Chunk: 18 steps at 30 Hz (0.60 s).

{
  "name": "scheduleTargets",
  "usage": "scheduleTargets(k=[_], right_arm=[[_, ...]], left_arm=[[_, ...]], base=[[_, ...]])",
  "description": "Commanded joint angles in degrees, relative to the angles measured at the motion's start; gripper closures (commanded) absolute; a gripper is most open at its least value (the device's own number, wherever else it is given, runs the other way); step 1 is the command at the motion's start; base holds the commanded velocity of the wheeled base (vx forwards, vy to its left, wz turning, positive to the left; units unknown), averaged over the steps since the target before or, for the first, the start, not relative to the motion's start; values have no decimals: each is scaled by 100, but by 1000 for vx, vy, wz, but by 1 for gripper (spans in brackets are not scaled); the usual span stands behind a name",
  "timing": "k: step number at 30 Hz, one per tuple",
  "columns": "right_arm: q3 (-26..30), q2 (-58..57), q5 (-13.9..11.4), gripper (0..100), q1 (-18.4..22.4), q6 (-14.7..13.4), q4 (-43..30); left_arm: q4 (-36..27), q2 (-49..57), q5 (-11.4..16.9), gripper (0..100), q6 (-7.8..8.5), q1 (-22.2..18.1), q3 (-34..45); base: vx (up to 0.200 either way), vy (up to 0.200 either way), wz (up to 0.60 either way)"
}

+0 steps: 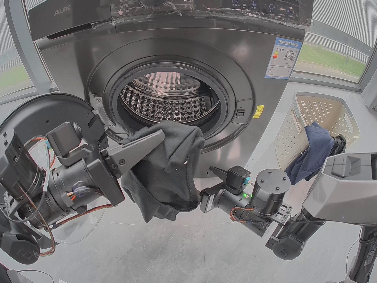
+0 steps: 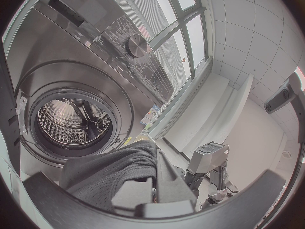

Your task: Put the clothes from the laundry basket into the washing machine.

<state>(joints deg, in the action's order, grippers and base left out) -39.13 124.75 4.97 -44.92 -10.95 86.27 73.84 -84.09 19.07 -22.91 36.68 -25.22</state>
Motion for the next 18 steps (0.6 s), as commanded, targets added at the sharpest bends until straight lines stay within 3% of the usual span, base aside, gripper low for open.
scheduleTargets(k=[1, 5, 6, 9, 12, 18], right_arm=[[-420, 155, -14, 0, 54, 31, 4], [-517, 155, -155, 0, 19, 40, 4], [-490, 164, -339, 0, -25, 31, 39], [-341, 182, -515, 0, -43, 22, 223], [-183, 173, -541, 0, -61, 22, 232], [942, 129, -533, 0, 27, 84, 232]], left_arm=[[-1, 7, 1, 100, -3, 6, 26], [-1, -20, 1, 100, 5, -3, 44], [-1, -72, 1, 100, 14, -47, 88], [-1, -99, 1, 100, 5, -56, 70], [-1, -99, -8, 100, -3, -65, 26], [8, -90, -8, 100, -3, -170, -62]], base=[[0, 0, 0], [0, 0, 0], [0, 0, 0], [0, 0, 0], [0, 0, 0], [0, 0, 0]])
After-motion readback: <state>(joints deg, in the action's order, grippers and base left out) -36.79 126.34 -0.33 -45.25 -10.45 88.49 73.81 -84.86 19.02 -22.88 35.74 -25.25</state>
